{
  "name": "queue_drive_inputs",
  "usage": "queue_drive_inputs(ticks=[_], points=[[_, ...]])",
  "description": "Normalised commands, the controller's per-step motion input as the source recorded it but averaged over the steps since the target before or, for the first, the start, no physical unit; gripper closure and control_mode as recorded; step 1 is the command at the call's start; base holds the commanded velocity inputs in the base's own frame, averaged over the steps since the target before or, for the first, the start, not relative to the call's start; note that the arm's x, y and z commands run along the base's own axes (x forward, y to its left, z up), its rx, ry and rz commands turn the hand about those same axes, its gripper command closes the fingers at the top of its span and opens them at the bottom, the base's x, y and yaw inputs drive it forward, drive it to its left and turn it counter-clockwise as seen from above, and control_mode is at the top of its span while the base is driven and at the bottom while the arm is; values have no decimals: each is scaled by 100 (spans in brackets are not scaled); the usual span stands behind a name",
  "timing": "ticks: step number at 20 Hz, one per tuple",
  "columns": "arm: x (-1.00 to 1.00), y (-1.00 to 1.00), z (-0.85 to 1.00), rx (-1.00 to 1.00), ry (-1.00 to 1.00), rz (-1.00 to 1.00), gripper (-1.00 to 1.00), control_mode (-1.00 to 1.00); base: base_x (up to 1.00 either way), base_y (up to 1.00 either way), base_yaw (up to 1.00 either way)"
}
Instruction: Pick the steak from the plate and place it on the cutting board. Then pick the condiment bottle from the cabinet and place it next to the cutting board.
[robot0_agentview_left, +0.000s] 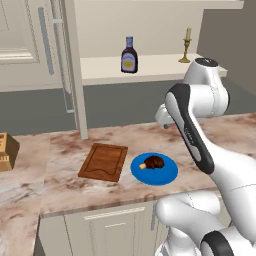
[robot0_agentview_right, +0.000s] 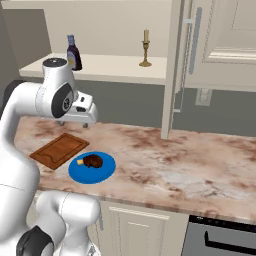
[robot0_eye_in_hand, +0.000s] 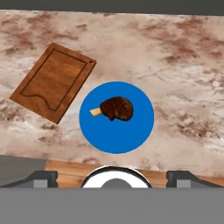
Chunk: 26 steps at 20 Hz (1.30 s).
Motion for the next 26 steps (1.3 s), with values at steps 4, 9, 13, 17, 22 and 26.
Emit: queue_drive_inputs(ticks=[4, 9, 13, 17, 22, 26], points=[[-21, 0, -6, 0, 0, 0, -100, -100, 0, 0, 0], [-13, 2, -2, 0, 0, 0, -100, -100, 0, 0, 0], [-11, 0, -2, 0, 0, 0, -100, -100, 0, 0, 0], [-8, 0, -5, 0, 0, 0, -100, -100, 0, 0, 0], [-7, 0, -7, 0, 0, 0, -100, -100, 0, 0, 0], [-8, 3, -12, 0, 0, 0, -100, -100, 0, 0, 0]])
